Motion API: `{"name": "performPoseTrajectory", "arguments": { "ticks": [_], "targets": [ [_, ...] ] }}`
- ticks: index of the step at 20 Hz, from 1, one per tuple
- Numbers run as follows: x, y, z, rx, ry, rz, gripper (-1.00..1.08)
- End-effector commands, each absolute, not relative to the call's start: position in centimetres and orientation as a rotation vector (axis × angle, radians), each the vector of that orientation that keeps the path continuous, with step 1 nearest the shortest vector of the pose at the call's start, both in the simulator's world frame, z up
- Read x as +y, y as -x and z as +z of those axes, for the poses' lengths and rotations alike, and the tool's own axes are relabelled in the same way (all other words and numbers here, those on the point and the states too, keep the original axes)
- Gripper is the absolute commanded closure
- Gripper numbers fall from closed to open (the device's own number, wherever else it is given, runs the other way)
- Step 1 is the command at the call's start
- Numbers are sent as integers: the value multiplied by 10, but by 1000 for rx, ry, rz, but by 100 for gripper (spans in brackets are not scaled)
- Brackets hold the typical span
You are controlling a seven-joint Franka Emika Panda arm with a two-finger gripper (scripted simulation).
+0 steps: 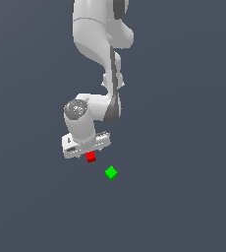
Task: Stack the red cube on top of the green cube.
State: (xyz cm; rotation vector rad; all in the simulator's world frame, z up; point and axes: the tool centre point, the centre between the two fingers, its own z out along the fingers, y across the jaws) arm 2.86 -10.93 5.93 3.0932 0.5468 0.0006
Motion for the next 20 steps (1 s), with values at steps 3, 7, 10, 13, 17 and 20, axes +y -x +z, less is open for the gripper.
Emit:
{"name": "performPoseTrajectory", "arguments": {
  "ticks": [3, 7, 10, 13, 17, 20],
  "targets": [
    [-109, -28, 37, 550, -3093, -1, -92],
    [-109, -28, 23, 551, -3093, 0, -92],
    [-109, -30, 20, 552, -3093, 0, -92],
    [-109, -30, 20, 552, -3093, 0, 108],
    [-109, -30, 20, 552, -3093, 0, 108],
    [-109, -30, 20, 552, -3093, 0, 108]
  ]
}}
